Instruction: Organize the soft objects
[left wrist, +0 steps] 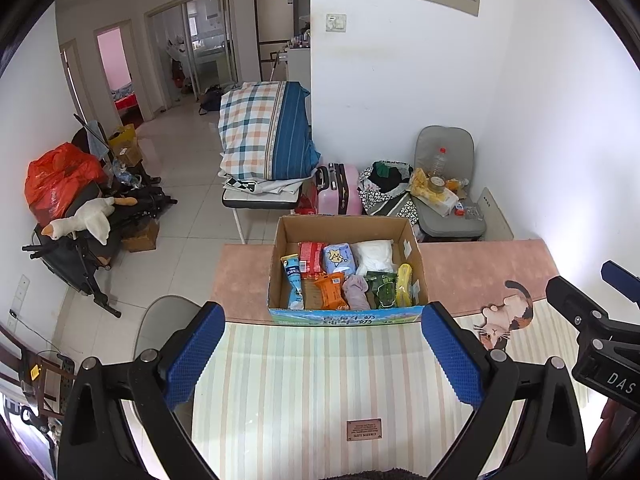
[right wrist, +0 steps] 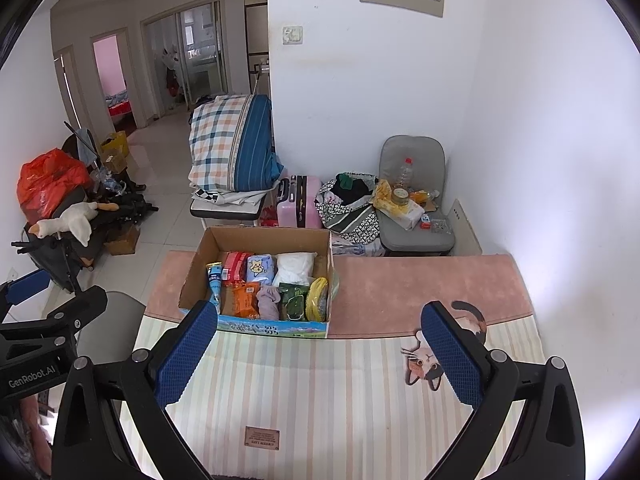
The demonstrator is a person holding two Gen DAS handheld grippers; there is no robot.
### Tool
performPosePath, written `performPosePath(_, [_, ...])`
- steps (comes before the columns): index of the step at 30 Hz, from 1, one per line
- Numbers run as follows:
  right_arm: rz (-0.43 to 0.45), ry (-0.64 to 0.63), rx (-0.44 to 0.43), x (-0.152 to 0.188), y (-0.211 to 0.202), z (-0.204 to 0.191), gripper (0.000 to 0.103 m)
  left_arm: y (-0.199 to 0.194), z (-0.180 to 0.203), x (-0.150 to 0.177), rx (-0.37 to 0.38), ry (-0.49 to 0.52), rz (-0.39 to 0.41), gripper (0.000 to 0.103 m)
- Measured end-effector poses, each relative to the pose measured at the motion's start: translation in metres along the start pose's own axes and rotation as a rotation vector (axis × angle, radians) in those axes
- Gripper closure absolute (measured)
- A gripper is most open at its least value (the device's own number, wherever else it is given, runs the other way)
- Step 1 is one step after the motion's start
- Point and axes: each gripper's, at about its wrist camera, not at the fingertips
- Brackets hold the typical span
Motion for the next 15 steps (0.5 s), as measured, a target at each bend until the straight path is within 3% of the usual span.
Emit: performPosePath(15, [0.008,-0.002,0.011,-0.0019,-0.0053,0.0008,0.0,-0.0038,-0.0027,0.0022,0.004,-0.002,-0.001,0.002])
Point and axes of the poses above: each gripper's, at about its wrist camera, not at the fingertips, and y roughly the way its jaws point, z to its right, x to its underside, and after that the axes turned 9 degrees about -x, right-handed
